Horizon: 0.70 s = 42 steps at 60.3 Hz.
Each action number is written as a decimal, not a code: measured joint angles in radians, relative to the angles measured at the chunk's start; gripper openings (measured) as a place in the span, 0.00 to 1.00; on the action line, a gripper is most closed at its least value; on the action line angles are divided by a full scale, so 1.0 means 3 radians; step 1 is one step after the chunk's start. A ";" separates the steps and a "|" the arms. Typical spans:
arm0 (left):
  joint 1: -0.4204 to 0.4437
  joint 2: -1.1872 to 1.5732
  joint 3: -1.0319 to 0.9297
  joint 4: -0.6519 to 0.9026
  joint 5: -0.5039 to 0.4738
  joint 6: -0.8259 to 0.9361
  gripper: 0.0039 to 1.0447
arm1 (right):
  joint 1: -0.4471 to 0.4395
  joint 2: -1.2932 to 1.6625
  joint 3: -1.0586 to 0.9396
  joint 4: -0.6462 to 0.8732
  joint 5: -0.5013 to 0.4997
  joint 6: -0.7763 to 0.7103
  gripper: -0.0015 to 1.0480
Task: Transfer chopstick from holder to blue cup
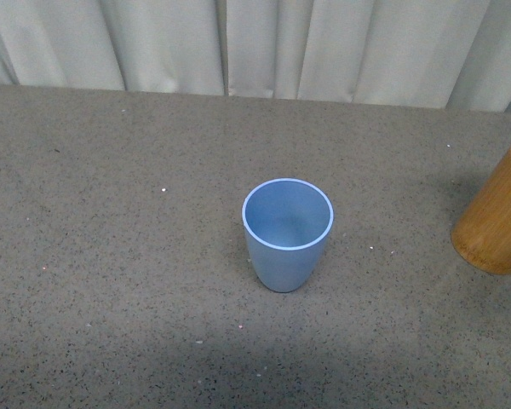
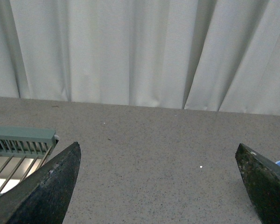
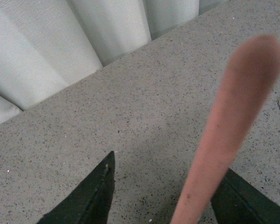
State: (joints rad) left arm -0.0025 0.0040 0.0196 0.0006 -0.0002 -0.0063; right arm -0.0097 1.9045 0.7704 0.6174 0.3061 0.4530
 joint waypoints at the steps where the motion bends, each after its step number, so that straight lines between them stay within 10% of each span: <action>1: 0.0000 0.0000 0.0000 0.0000 0.0000 0.0000 0.94 | 0.0001 0.0006 0.0003 0.0004 -0.0011 0.0000 0.36; 13: 0.0000 0.0000 0.0000 0.0000 0.0000 0.0000 0.94 | -0.0014 0.0017 0.0005 0.0045 -0.0108 -0.0001 0.00; 42: 0.0000 0.0000 0.0000 0.0000 0.0000 0.0000 0.94 | -0.0036 -0.0235 -0.0123 0.0145 -0.0252 -0.0081 0.01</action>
State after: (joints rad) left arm -0.0025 0.0040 0.0196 0.0006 -0.0002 -0.0063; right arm -0.0204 1.8339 0.7334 0.6609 0.2306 0.4286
